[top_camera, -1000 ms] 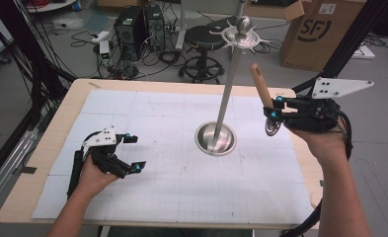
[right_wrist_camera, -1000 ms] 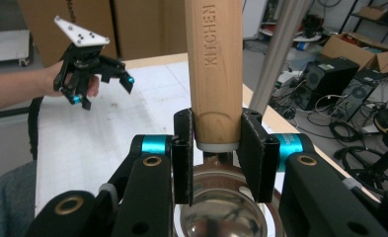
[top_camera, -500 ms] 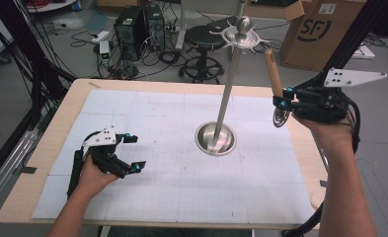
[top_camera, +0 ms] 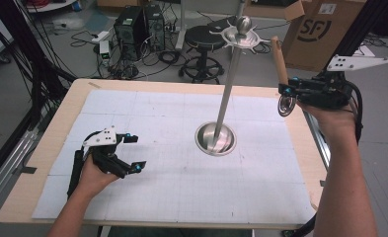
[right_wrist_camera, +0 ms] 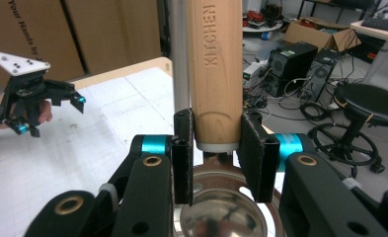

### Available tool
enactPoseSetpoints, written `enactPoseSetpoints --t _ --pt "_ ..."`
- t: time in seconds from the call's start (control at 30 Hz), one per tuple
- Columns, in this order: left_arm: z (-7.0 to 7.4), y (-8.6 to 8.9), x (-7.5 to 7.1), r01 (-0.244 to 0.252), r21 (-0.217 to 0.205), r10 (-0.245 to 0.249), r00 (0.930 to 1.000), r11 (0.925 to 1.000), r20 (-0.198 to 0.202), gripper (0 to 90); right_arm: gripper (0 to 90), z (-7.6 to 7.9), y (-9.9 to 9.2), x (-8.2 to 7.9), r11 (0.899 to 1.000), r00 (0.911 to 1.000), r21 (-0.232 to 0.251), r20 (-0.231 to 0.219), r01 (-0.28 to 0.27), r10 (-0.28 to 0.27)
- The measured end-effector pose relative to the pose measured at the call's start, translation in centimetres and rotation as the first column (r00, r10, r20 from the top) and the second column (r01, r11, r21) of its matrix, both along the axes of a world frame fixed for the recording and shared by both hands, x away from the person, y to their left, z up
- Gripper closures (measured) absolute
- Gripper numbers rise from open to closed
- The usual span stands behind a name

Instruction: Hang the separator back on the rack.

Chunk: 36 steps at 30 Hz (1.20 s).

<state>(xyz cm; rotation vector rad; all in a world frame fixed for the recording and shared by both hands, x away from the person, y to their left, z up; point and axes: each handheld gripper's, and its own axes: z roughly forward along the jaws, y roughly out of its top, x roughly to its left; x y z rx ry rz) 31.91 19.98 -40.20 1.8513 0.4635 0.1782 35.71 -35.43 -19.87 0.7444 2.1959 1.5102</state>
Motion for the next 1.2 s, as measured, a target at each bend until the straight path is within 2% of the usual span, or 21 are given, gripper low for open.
enactPoseSetpoints --t 0.13,0.37,0.67,0.97,1.2 --pt "0.0 0.1 0.0 -0.005 -0.005 0.005 1.0000 1.0000 0.000 1.7 69.2 -0.2 -0.2 0.5 1.000 0.9999 0.024 -0.015 0.006 -0.005" --pt "0.0 0.0 0.0 -0.008 -0.001 0.008 1.0000 1.0000 -0.002 1.7 69.2 -0.3 0.0 1.2 1.000 0.9996 0.027 -0.027 0.004 -0.004" --pt "-0.1 0.0 0.0 -0.011 0.011 0.011 0.9999 0.9999 0.000 1.7 69.2 0.0 0.5 1.6 1.000 0.9993 0.007 -0.036 -0.004 0.004" --pt "-0.1 -0.1 0.0 -0.008 0.012 0.008 1.0000 0.9999 0.001 1.7 69.3 -0.1 1.0 1.4 1.000 0.9990 -0.009 -0.036 -0.027 0.026" --pt "-0.1 -0.1 0.0 -0.008 0.013 0.008 1.0000 0.9999 0.002 1.7 69.3 -0.3 2.0 1.2 0.997 0.9970 -0.034 -0.042 -0.067 0.066"
